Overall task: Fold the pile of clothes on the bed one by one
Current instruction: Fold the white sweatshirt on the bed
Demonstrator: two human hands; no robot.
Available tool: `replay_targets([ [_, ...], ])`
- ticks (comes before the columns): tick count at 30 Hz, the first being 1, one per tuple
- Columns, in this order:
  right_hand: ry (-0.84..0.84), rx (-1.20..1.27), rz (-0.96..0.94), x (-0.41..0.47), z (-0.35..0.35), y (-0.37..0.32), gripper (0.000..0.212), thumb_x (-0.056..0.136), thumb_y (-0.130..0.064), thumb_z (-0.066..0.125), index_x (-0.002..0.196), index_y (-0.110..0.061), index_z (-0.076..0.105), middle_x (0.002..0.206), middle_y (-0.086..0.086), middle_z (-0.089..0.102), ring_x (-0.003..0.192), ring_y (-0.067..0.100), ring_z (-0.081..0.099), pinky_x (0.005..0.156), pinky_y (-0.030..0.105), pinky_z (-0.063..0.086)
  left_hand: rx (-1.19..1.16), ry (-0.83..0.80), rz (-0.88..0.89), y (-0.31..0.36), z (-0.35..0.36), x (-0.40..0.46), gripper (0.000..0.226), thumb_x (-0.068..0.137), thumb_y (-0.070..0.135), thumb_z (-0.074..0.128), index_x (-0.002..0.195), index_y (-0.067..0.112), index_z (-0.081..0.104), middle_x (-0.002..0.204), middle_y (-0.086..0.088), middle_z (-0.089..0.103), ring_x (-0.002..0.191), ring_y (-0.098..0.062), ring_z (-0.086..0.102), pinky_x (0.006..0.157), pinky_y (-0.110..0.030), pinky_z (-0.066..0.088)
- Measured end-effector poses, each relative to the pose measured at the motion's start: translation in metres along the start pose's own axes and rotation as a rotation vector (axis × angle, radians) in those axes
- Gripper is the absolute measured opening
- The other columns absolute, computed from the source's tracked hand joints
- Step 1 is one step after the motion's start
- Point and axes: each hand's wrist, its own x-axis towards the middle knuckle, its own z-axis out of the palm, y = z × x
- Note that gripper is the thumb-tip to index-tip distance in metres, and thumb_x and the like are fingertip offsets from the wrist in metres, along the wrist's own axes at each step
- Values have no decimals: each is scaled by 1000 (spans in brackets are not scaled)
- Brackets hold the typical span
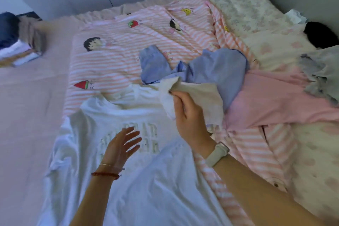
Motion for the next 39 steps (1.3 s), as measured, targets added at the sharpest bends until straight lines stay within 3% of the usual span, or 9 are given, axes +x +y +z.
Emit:
replay_targets([
  [3, -378, 70, 31, -62, 79, -28, 32, 95, -27, 40, 108, -7, 63, 77, 1, 63, 64, 13, 53, 64, 32, 46, -271, 93, -120, -11, -91, -8, 50, 92, 47, 39, 89, 11, 73, 93, -11, 72, 81, -27, 70, 69, -44, 58],
  [6, -883, 25, 148, -126, 133, -32, 33, 97, -24, 45, 128, -17, 53, 115, 3, 64, 102, 18, 57, 89, 31, 43, -319, 90, -190, -35, -164, -10, 49, 74, 57, 57, 84, 13, 76, 87, -10, 71, 76, -27, 69, 61, -43, 58],
  [8, -996, -85, 218, -162, 148, -17, 38, 98, -27, 44, 135, -20, 47, 133, 0, 53, 122, 16, 47, 100, 26, 35, -274, 67, -274, -52, -193, -7, 46, 76, 55, 56, 82, 14, 76, 78, -5, 68, 61, -20, 66, 52, -29, 55],
  [14, -262, -388, 611, -217, 95, 43, 35, 92, -22, 45, 117, -3, 58, 111, 11, 60, 102, 30, 59, 84, 31, 44, 336, 171, -99, -88, -208, 21, 39, 83, 27, 63, 115, 5, 58, 94, -8, 62, 86, -25, 59, 76, -38, 49],
  [18, -80, -775, 686, -223, 27, 65, 30, 88, -2, 55, 118, 3, 56, 113, 22, 57, 106, 41, 51, 89, 47, 42, 890, 384, 203, -90, -170, 16, 48, 80, 24, 62, 123, 5, 51, 121, -18, 52, 112, -37, 49, 92, -47, 40],
  [22, -47, -883, 844, -212, -17, 76, 39, 90, -22, 56, 126, -7, 52, 120, 18, 54, 113, 39, 46, 92, 48, 39, 1333, 209, 632, -101, -116, 6, 51, 72, 30, 55, 119, 11, 59, 129, -16, 54, 124, -42, 44, 99, -65, 25],
  [26, -172, -879, 799, -207, -26, 79, 32, 90, -32, 56, 117, -15, 57, 107, 6, 59, 108, 29, 48, 88, 41, 39, 1619, -160, 913, -110, -56, 6, 39, 77, 29, 67, 114, 19, 64, 133, -7, 55, 130, -36, 41, 106, -63, 14],
  [31, -178, -957, 511, -232, -41, 92, 30, 84, -35, 48, 91, -10, 62, 84, 8, 58, 74, 32, 56, 59, 36, 43, 1888, -449, 822, -109, 10, 20, 48, 98, 40, 30, 145, 29, 26, 157, 8, 9, 145, -22, -9, 111, -55, -9],
  [39, -136, -820, 519, -267, -60, 108, 31, 87, -31, 36, 82, -8, 57, 81, 6, 56, 72, 28, 53, 58, 32, 42, 1633, -428, 890, -94, 50, 60, 47, 95, 22, 44, 141, 19, 38, 152, 1, 29, 143, -28, 13, 114, -53, 13],
])
